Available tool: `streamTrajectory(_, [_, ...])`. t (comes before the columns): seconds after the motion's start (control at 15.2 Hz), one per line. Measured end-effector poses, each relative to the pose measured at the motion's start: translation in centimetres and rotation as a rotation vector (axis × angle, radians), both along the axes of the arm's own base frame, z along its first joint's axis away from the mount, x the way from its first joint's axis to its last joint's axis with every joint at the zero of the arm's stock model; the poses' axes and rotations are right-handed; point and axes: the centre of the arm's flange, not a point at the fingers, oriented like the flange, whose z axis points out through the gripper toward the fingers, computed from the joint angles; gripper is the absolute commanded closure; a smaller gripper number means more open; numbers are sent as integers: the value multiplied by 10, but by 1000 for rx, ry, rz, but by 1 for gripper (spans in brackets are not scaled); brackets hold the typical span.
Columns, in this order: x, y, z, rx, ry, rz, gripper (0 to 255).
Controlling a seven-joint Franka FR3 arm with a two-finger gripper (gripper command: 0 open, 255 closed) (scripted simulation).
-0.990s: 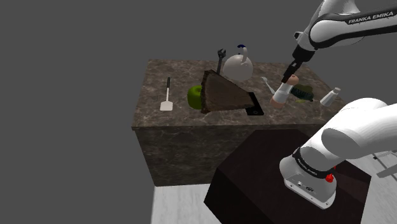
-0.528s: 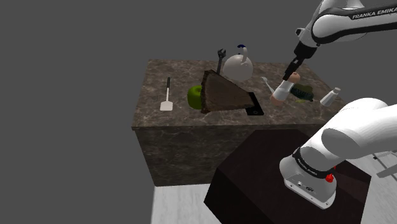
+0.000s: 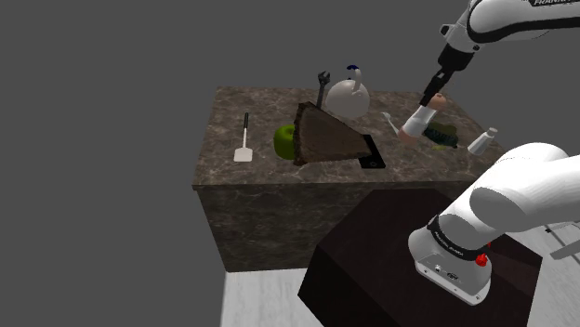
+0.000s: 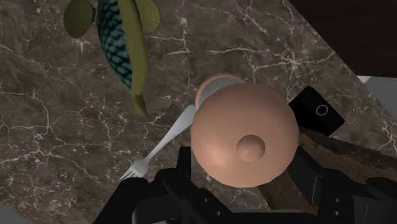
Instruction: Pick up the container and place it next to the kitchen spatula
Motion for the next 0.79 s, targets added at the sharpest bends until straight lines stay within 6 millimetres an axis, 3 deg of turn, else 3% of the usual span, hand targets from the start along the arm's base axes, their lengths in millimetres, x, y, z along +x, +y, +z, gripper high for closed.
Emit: streamTrajectory(0.79, [0,2,61,0,0,0,255])
